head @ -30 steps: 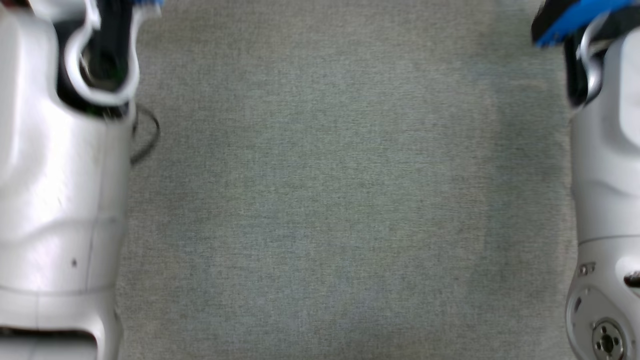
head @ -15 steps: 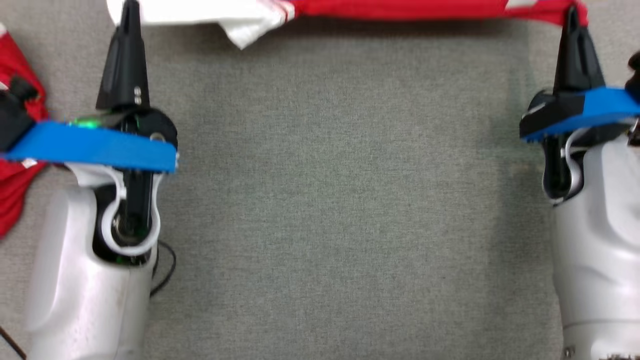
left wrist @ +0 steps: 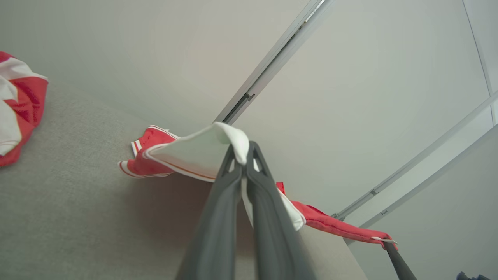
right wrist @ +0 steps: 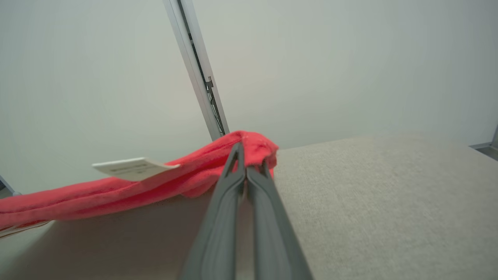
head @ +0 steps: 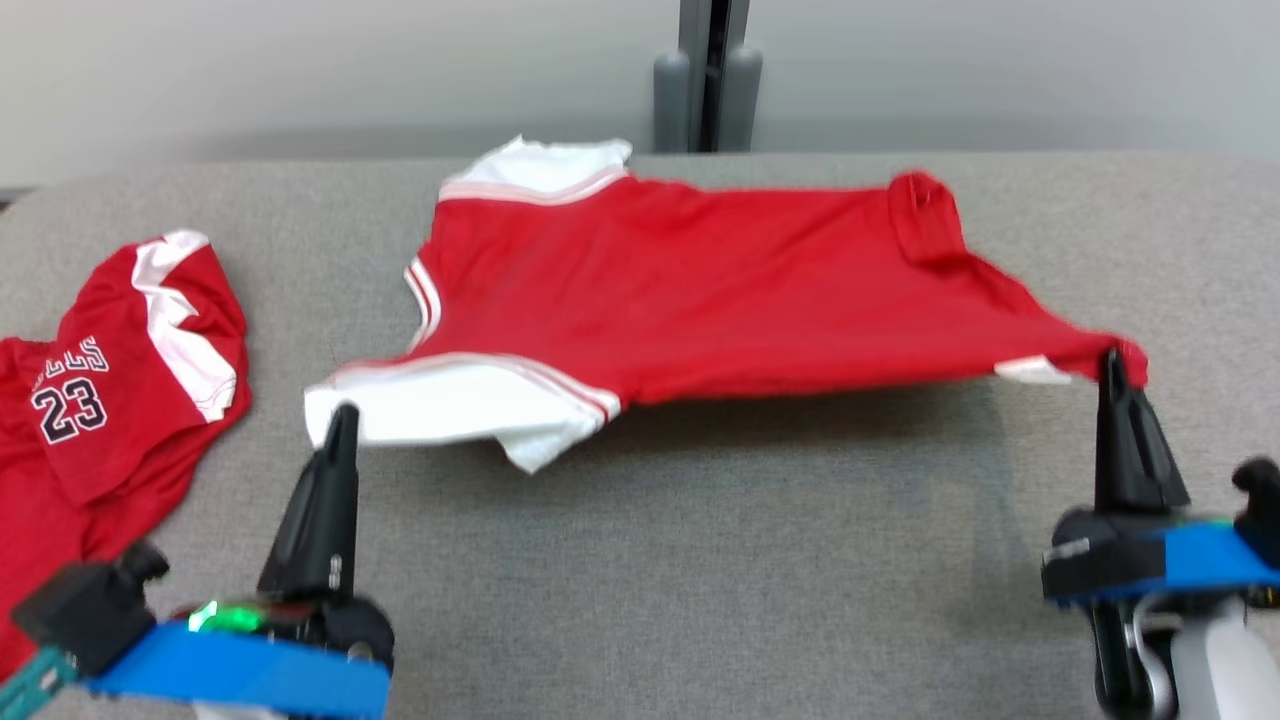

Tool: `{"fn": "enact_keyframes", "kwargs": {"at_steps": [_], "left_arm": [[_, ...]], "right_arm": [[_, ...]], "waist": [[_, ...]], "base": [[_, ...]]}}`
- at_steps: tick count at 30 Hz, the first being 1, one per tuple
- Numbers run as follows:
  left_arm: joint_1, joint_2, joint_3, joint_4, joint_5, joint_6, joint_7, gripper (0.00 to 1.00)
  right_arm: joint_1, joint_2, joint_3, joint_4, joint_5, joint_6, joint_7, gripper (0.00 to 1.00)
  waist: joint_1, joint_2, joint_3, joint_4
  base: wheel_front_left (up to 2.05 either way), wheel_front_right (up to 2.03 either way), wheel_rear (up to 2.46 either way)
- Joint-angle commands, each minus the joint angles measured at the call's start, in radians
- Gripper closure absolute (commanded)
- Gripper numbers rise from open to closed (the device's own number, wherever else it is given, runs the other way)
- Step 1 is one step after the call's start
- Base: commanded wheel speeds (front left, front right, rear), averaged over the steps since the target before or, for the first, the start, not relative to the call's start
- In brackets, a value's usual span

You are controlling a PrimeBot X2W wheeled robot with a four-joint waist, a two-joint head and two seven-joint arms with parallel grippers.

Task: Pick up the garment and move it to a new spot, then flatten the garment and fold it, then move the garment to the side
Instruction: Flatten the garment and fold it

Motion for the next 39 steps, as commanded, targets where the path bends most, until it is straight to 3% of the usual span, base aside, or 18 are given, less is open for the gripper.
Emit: {"fn": "enact_keyframes", "kwargs": {"at_steps": [1,8,12,25,34,39], "left_arm": [[0.019,0.01,0.001,-0.013,0.005,0.005,0.002,1.0],[0.257,0.068,-0.002,-0.179,-0.005,0.077,0.078,1.0],[0.306,0.084,-0.006,-0.175,-0.024,0.092,0.112,1.0],[0.135,0.038,-0.051,0.078,-0.017,0.061,0.112,1.0],[-0.144,-0.015,-0.061,0.279,0.02,0.036,0.073,1.0],[-0.295,-0.033,-0.061,0.409,0.065,0.025,0.027,1.0]], "right_arm": [[0.029,-0.002,0.001,-0.016,0.006,0.0,0.006,1.0],[0.285,-0.002,0.0,-0.229,0.033,0.0,0.106,1.0],[0.344,-0.002,0.001,-0.265,0.048,0.0,0.153,1.0],[0.233,-0.002,0.033,-0.02,0.06,0.0,0.196,1.0],[0.062,-0.002,0.044,0.109,0.103,0.0,0.142,1.0],[-0.053,-0.003,0.029,0.186,0.038,0.0,0.136,1.0]], "waist": [[0.0006,0.0,-0.031,-0.025],[0.0006,0.0,-0.08,-0.03],[0.0006,0.0,-0.085,-0.035],[0.0006,0.0,-0.056,-0.03],[0.0006,0.0,0.004,-0.036],[0.0006,0.0,0.051,-0.048]], "base": [[0.0,0.0,0.0],[0.0,0.0,0.0],[0.0,0.0,0.0],[0.0,0.0,0.0],[0.0,0.0,0.0],[0.0,0.0,0.0]]}}
